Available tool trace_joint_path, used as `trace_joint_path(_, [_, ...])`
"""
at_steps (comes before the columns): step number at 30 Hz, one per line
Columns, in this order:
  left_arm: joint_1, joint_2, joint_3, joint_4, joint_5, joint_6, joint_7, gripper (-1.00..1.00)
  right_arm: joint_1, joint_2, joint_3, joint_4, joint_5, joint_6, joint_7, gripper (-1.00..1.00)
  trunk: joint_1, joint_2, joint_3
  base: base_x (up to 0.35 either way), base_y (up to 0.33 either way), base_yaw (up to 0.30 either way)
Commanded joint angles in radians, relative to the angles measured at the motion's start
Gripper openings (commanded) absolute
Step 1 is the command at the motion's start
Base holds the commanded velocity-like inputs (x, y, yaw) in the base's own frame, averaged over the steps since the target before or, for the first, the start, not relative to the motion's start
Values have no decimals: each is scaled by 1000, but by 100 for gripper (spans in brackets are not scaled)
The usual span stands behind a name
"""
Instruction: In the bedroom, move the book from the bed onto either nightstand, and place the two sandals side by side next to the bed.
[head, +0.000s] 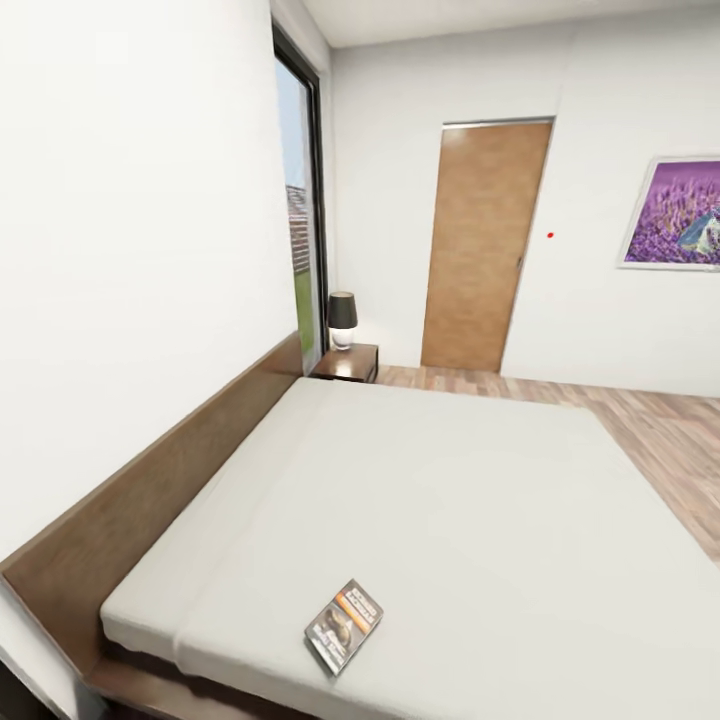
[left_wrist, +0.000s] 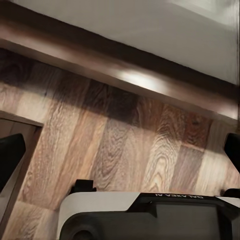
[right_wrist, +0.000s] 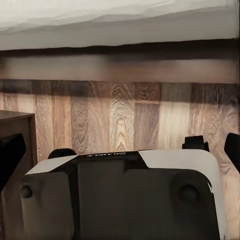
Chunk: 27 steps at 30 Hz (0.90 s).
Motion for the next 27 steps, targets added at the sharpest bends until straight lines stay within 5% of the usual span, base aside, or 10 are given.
trace_joint_path(1, [-1, 0, -7, 1, 10, -3, -4, 100, -2, -1, -7, 2, -3, 4, 3, 100, 1, -2, -2, 0, 0, -300])
trace_joint_path(27, [-1, 0, -7, 1, 10, -3, -4, 100, -2, -1, -7, 2, -3, 4, 3, 100, 1, -2, -2, 0, 0, -300])
